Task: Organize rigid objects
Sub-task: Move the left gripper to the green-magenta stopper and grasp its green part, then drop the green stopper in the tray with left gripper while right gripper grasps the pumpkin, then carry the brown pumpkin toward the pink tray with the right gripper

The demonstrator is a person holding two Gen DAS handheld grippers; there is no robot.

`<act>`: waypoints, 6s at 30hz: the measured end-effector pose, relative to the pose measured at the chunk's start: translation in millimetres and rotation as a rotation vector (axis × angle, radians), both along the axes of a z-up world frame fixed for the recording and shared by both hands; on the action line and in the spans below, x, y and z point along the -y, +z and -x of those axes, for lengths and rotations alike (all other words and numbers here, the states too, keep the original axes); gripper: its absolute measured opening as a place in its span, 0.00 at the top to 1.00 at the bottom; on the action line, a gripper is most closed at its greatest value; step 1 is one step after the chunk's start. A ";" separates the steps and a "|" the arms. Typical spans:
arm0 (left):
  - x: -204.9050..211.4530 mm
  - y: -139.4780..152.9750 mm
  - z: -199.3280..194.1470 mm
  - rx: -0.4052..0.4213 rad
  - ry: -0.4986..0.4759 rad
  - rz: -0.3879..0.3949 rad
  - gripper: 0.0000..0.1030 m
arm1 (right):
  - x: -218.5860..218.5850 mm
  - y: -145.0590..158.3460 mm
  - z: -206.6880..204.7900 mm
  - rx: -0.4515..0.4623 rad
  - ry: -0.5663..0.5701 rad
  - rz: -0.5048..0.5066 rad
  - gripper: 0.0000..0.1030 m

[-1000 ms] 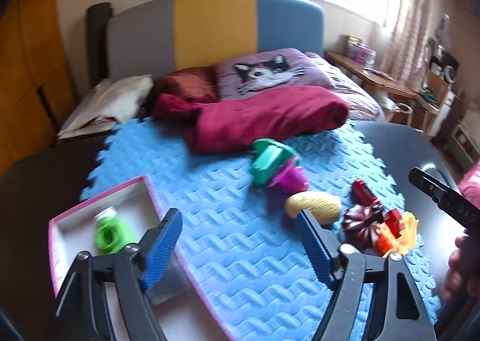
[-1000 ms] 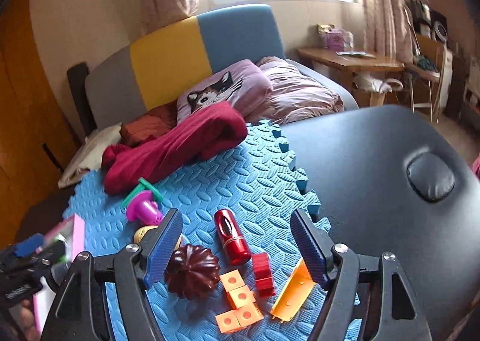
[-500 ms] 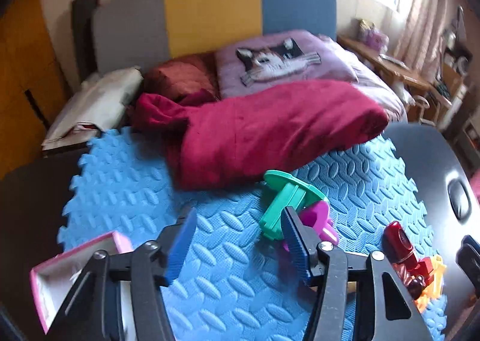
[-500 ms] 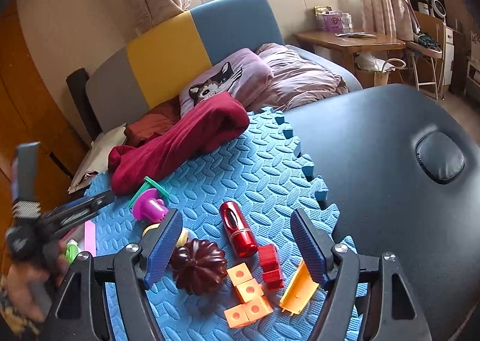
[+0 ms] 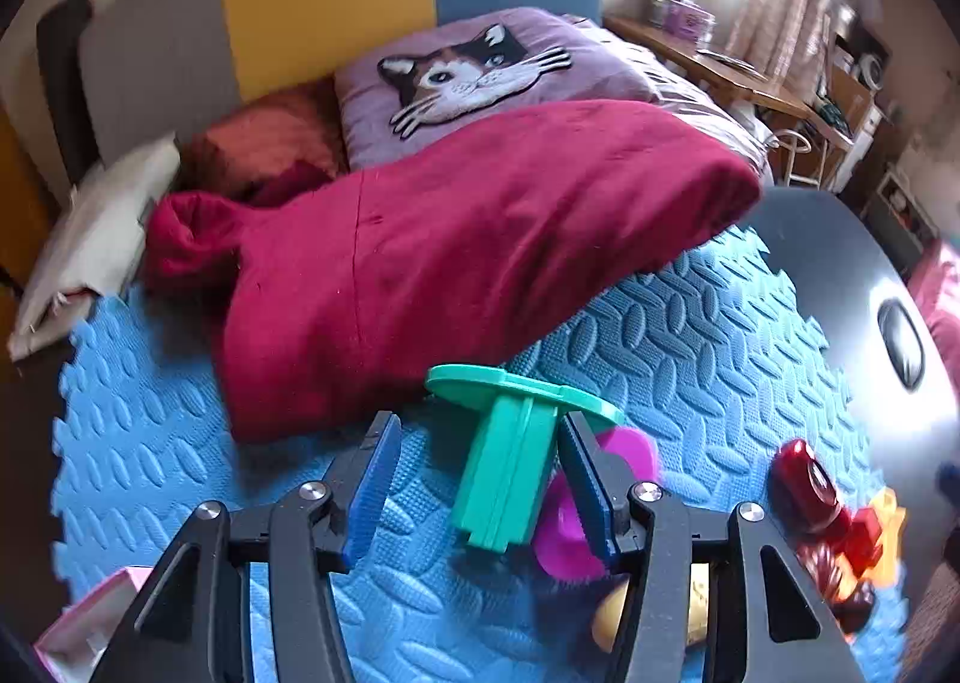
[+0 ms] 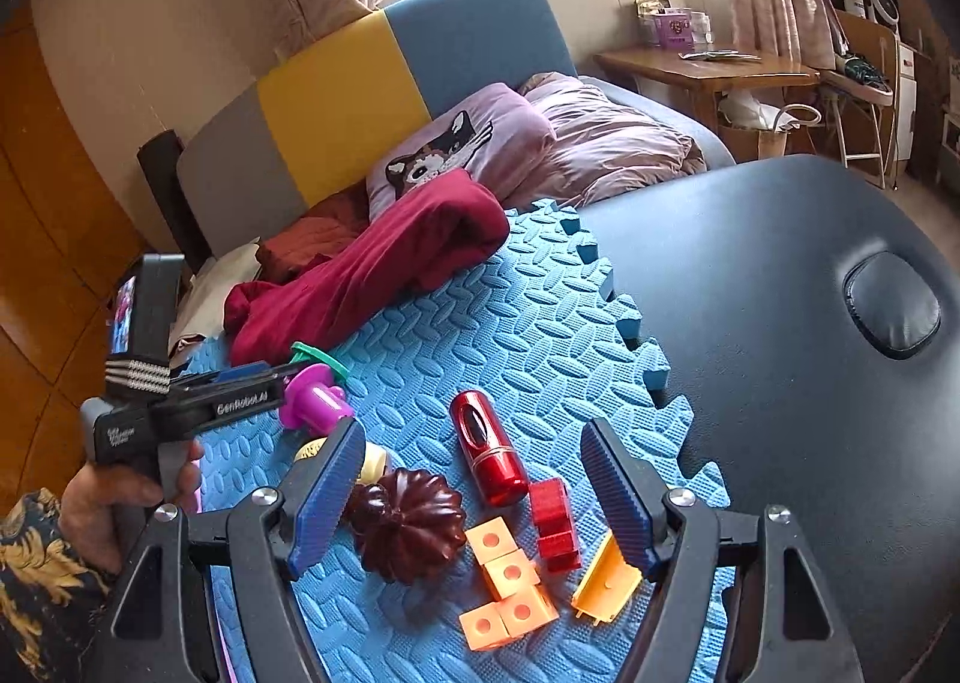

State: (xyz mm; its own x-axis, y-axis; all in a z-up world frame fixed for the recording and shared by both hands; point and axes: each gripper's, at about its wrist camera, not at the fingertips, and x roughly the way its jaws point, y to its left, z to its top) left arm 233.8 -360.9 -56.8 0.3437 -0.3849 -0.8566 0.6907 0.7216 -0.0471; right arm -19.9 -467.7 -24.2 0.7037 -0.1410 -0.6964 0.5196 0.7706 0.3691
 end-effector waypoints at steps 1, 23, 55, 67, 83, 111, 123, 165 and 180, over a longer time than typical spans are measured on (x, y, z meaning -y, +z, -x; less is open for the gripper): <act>0.5 -6.9 -3.7 -0.044 0.002 0.002 0.53 | 0.2 0.0 0.3 0.001 -0.001 0.001 0.27; -94.6 51.8 39.4 0.013 0.181 0.131 0.70 | -27.2 -1.7 -18.8 0.019 0.204 0.020 0.30; -343.7 32.8 162.8 0.012 0.519 0.244 0.70 | -78.4 -31.9 -42.7 -0.161 0.326 0.312 0.79; -315.1 3.7 94.3 -0.137 0.624 0.239 0.70 | -82.6 -31.4 -43.5 -0.164 0.337 0.352 0.80; -298.1 -1.0 75.9 -0.042 0.629 0.175 0.33 | -79.6 -30.8 -45.2 -0.157 0.334 0.340 0.80; -311.5 33.1 184.2 0.167 0.558 0.101 0.32 | -85.9 -24.9 -41.0 -0.122 0.344 0.359 0.84; -316.2 31.3 190.1 0.160 0.564 0.098 0.32 | -85.4 -23.7 -40.4 -0.107 0.354 0.340 0.84; -360.2 27.8 185.2 0.124 0.643 0.158 0.32 | -277.1 -13.0 -83.6 -0.028 0.786 0.343 0.86; -357.1 30.0 190.6 0.136 0.633 0.154 0.28 | -269.2 -22.5 -79.1 -0.056 0.765 0.281 0.60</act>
State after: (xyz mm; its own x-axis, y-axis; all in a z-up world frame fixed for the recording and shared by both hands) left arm 43.3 -3.8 -26.7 0.6450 -0.1874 -0.7408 0.1427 0.9819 -0.1242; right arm 59.3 -198.6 -46.7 0.6414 0.1895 -0.7434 -0.1755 0.9796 0.0982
